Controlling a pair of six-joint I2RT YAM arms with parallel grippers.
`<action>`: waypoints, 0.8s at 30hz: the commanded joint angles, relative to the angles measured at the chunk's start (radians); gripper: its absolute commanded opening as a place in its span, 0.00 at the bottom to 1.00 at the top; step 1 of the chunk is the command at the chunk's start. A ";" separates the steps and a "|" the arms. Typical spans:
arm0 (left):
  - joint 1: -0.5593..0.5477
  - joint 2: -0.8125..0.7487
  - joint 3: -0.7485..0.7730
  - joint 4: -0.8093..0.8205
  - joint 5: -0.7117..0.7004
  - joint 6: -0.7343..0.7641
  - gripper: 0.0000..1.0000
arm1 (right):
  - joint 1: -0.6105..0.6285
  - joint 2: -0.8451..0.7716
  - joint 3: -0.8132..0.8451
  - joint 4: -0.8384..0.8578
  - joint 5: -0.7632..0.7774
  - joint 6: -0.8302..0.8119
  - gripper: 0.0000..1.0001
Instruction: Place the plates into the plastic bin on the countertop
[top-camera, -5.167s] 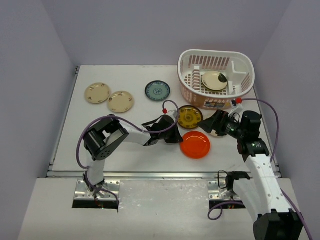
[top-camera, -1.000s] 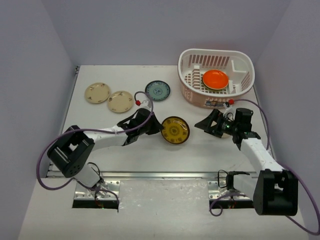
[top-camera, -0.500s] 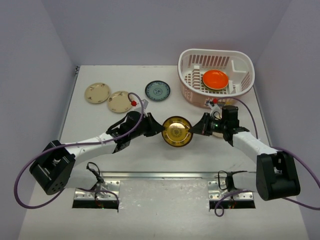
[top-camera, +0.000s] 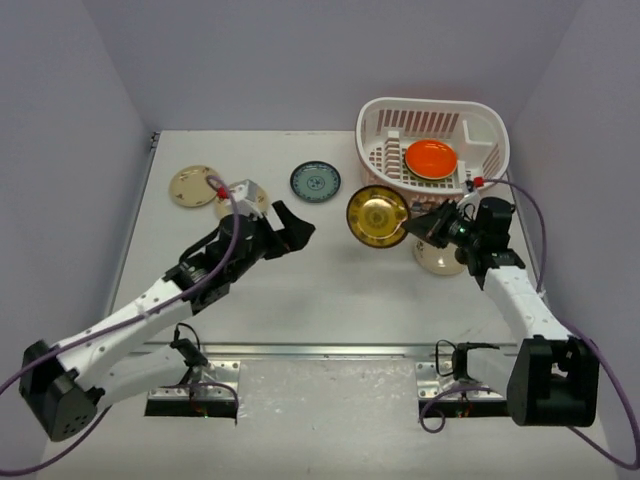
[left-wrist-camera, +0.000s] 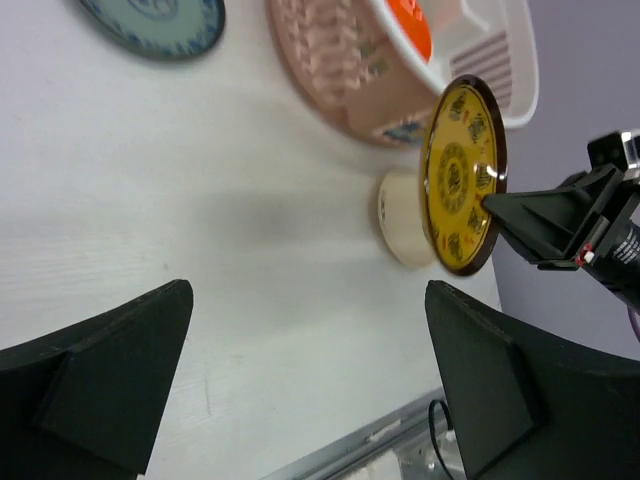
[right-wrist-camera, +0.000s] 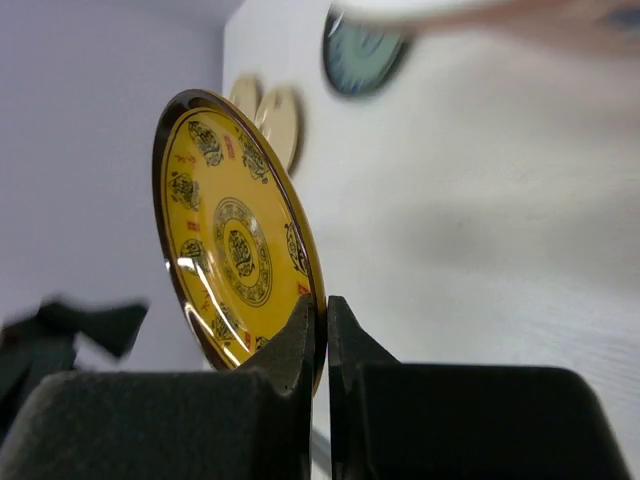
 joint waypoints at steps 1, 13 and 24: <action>-0.003 -0.219 0.055 -0.308 -0.234 0.085 1.00 | -0.087 0.021 0.200 -0.092 0.410 0.168 0.00; -0.013 -0.297 -0.029 -0.368 -0.091 0.195 1.00 | -0.070 0.617 0.780 -0.309 0.942 0.407 0.00; -0.025 -0.386 -0.033 -0.361 -0.084 0.197 1.00 | -0.055 0.927 1.043 -0.308 0.929 0.306 0.23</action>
